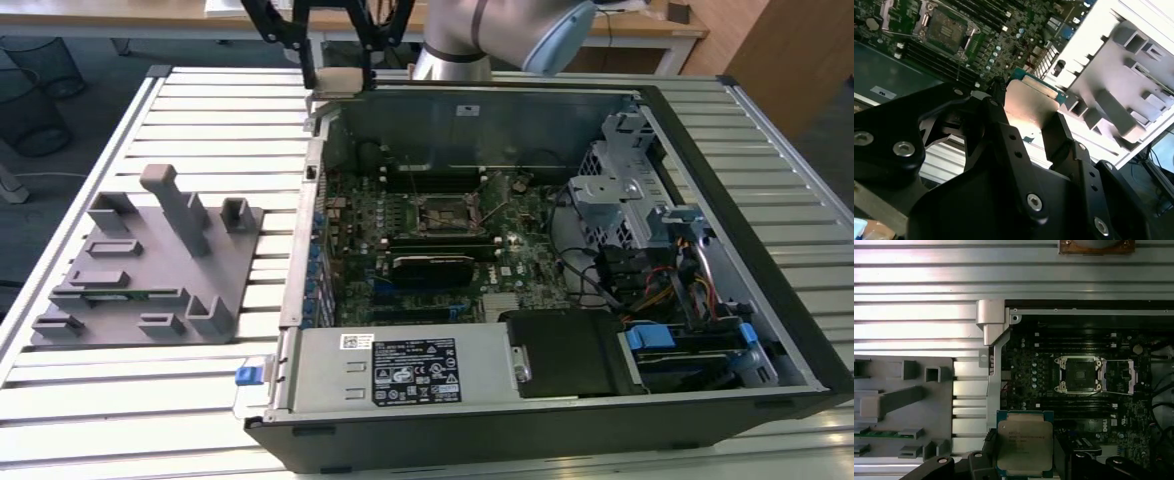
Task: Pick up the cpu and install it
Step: 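Pick up the cpu and move it towards the insertion slot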
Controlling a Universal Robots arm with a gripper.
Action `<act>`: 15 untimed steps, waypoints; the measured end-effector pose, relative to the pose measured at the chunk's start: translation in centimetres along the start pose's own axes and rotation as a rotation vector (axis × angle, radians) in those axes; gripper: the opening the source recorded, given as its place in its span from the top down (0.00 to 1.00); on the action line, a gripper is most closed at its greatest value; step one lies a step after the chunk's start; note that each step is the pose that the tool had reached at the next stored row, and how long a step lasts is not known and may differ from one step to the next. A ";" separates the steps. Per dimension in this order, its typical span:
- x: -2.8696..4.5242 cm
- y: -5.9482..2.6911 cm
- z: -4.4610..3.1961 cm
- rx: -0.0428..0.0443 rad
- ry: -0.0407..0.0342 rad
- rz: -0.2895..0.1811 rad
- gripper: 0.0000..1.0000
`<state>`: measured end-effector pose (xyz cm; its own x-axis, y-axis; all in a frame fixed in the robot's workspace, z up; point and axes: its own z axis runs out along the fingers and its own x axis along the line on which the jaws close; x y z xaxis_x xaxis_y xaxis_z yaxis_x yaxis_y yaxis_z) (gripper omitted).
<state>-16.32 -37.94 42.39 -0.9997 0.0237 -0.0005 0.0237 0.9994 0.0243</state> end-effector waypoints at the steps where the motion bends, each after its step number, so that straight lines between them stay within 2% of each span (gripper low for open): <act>1: -0.34 0.02 0.00 0.0000 0.0000 0.000 0.46; 10: -3.68 0.23 0.02 0.0000 0.0000 0.000 0.46; 15: -5.85 0.35 0.04 -0.0001 -0.0001 0.000 0.46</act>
<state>-10.46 -37.73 42.36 -0.9997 0.0238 -0.0006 0.0238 0.9994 0.0245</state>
